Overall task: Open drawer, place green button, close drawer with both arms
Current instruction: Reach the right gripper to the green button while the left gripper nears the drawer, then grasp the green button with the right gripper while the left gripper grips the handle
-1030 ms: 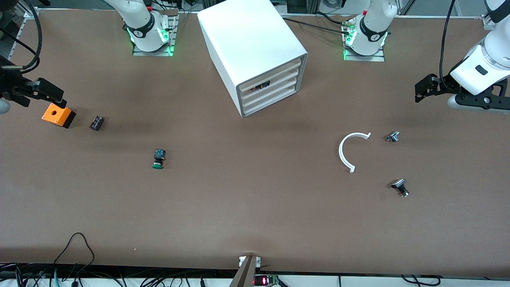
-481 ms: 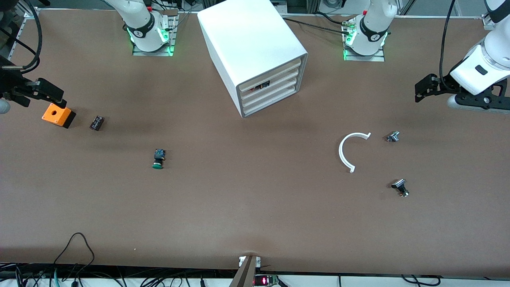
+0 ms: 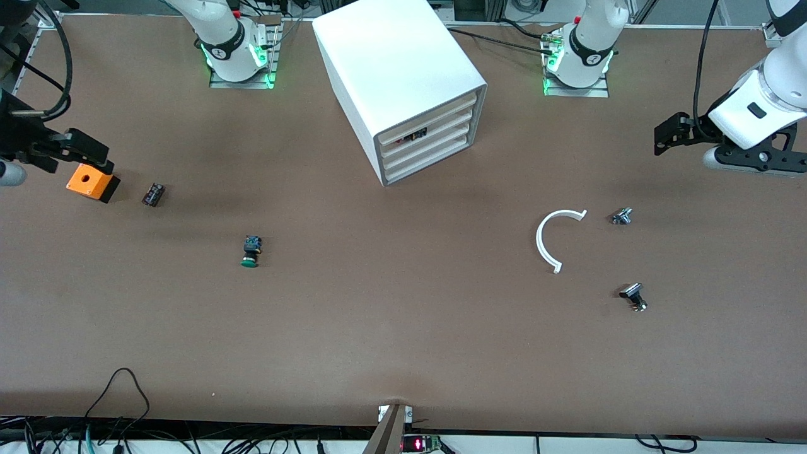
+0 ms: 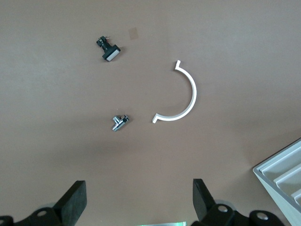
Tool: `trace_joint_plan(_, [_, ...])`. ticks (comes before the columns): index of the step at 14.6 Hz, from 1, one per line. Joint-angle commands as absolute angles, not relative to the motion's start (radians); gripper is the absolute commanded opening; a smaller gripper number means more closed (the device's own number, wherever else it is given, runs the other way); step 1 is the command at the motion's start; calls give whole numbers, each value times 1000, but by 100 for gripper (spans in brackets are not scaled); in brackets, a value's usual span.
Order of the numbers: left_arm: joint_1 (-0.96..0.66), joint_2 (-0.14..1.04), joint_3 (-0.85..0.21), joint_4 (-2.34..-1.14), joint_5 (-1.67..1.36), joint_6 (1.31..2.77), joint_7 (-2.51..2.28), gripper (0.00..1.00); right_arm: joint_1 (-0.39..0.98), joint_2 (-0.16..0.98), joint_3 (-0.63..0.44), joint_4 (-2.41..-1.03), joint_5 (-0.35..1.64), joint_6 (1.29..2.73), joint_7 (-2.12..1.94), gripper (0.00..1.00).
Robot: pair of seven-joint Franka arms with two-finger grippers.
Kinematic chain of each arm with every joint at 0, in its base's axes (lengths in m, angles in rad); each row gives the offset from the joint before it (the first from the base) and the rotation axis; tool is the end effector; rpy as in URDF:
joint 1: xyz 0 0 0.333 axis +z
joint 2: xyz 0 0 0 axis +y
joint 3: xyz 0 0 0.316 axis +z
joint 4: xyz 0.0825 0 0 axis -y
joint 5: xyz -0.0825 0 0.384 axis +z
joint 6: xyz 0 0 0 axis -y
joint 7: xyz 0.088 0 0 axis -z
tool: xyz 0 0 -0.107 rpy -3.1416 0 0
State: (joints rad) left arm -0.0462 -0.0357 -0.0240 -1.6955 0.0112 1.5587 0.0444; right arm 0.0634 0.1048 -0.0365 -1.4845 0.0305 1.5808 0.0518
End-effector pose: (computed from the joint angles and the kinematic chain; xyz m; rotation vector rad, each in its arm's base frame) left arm 0.5365 -0.0367 0.5845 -3.1191 0.1795 0.1578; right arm 0.5873 0.0202 0.6063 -3.1150 0.0392 0.0148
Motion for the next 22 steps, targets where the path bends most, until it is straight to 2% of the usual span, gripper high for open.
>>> trace_joint_plan(1, [-64, -20, -20, -1648, -26, 1477, 66, 99, 95, 156, -34, -1460, 45, 1588, 51, 100])
trace_joint_plan(4, [-87, -14, -31, -1648, -98, 1376, 69, 99, 121, 208, -34, -1492, 43, 1594, 51, 100])
trace_joint_plan(7, [-97, 20, -51, -1658, -178, 1344, 106, 99, 135, 303, -34, -1497, 58, 1597, 40, 100])
trace_joint_plan(11, [-92, 182, -64, -1660, -332, 1365, 234, 99, 187, 345, -32, -1601, 60, 1760, 40, 100])
trace_joint_plan(14, [-95, 277, -67, -1683, -475, 1448, 284, 99, 190, 347, -32, -1764, 58, 1987, 17, 100])
trace_joint_plan(18, [-101, 357, -74, -1808, -697, 1635, 434, 99, 192, 379, -32, -1903, 58, 2232, 2, 100])
trace_joint_plan(22, [-100, 365, -176, -1940, -828, 1814, 573, 99, 192, 437, -6, -1982, 58, 2414, -9, 100])
